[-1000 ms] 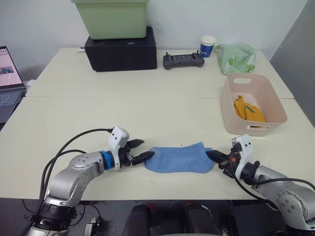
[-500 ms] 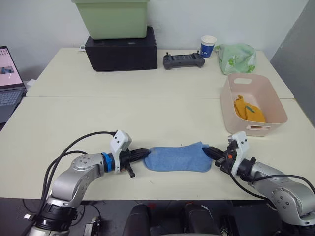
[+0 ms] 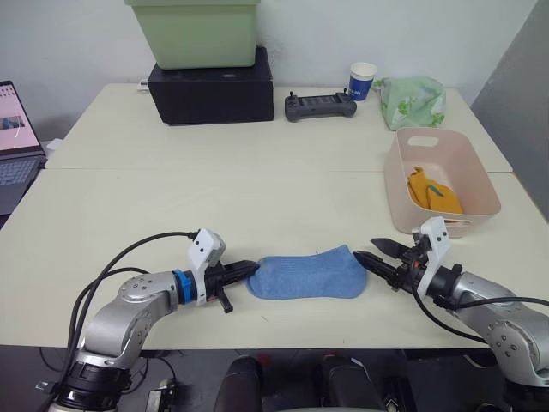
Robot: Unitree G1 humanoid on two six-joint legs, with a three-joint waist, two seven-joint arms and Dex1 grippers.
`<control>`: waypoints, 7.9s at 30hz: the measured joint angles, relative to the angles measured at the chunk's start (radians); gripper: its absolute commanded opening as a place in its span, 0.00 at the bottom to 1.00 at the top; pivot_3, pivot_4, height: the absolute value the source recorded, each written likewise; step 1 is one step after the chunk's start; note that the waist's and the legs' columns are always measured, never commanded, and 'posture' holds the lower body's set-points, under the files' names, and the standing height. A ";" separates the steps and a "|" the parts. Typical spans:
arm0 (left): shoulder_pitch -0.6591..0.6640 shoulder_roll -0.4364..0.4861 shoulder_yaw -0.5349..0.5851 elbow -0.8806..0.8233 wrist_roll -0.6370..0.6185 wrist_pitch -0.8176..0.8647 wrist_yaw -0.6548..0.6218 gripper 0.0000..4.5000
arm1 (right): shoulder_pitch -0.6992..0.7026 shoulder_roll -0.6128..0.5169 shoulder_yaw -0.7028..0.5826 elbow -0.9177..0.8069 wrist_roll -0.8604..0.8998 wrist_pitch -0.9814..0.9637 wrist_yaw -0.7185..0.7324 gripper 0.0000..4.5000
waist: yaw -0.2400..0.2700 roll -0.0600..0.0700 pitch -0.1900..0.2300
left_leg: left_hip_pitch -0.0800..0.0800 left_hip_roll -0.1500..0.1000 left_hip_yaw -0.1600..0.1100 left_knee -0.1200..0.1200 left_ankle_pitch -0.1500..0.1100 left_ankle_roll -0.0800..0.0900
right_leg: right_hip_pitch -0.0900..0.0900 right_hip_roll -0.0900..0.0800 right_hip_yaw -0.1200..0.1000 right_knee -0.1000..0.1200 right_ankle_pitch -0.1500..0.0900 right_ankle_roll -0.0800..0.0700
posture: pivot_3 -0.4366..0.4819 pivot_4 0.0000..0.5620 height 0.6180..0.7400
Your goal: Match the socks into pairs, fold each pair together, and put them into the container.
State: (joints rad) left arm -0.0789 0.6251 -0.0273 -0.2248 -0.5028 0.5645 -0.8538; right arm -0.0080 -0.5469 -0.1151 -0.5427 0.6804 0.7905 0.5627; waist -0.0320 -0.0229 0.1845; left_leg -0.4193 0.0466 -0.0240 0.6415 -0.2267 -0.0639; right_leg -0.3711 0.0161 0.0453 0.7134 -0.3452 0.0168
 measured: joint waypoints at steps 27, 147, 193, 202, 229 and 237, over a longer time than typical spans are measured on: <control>0.026 0.000 0.002 -0.013 0.001 -0.004 -0.005 0.00 | -0.025 0.013 0.054 0.087 -0.025 0.126 -0.045 0.92 | 0.000 0.000 0.000 | 0.001 0.000 0.000 0.000 0.000 0.000 | 0.001 0.000 0.000 0.000 0.000 -0.001 | 0.48 0.27 1.00; -0.192 0.025 -0.272 0.054 0.239 -0.198 -0.204 0.00 | -0.246 -0.133 0.149 0.158 0.130 0.368 0.199 0.53 | 0.001 0.000 0.000 | 0.000 -0.001 0.000 0.002 -0.001 0.001 | 0.001 0.001 -0.001 0.000 0.003 -0.004 | 0.48 0.27 1.00; -0.333 0.063 0.022 -0.074 -0.146 0.115 -0.180 0.76 | -0.538 0.030 -0.070 0.207 0.169 0.579 -0.008 0.00 | -0.015 0.000 -0.002 | -0.007 -0.001 -0.001 0.004 -0.001 0.002 | -0.004 0.005 -0.003 0.001 0.001 0.000 | 0.48 0.27 1.00; -0.737 -0.211 -0.038 0.078 -0.125 0.119 -0.016 0.99 | -0.754 -0.450 0.047 0.390 -0.235 0.027 0.135 0.00 | 0.005 0.000 -0.001 | -0.008 -0.003 0.003 0.004 -0.001 0.002 | -0.003 0.003 -0.003 -0.003 0.003 -0.004 | 0.48 0.27 1.00; -0.813 -0.314 -0.221 0.188 0.093 -0.028 -0.080 1.00 | -0.953 -0.469 0.412 1.038 -0.891 -0.749 0.623 0.99 | -0.002 0.010 0.005 | -0.005 -0.002 0.008 0.006 0.001 -0.001 | -0.002 -0.001 0.001 0.001 0.003 -0.004 | 0.48 0.27 1.00; -0.814 -0.315 -0.221 0.200 0.114 -0.045 -0.082 1.00 | -1.107 -0.467 0.346 1.085 -0.897 -0.698 0.607 0.91 | 0.002 0.010 0.005 | -0.005 -0.002 0.007 0.006 0.001 -0.001 | -0.002 -0.001 0.000 0.000 0.003 -0.004 | 0.48 0.27 1.00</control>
State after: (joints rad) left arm -0.8928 0.3099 -0.2483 -0.0247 -0.3885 0.5190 -0.9354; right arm -1.1152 -1.0138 0.2304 0.5419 -0.2166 0.0928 1.1697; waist -0.0299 -0.0128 0.1892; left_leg -0.4247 0.0450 -0.0174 0.6472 -0.2253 -0.0649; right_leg -0.3731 0.0148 0.0454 0.7137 -0.3422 0.0128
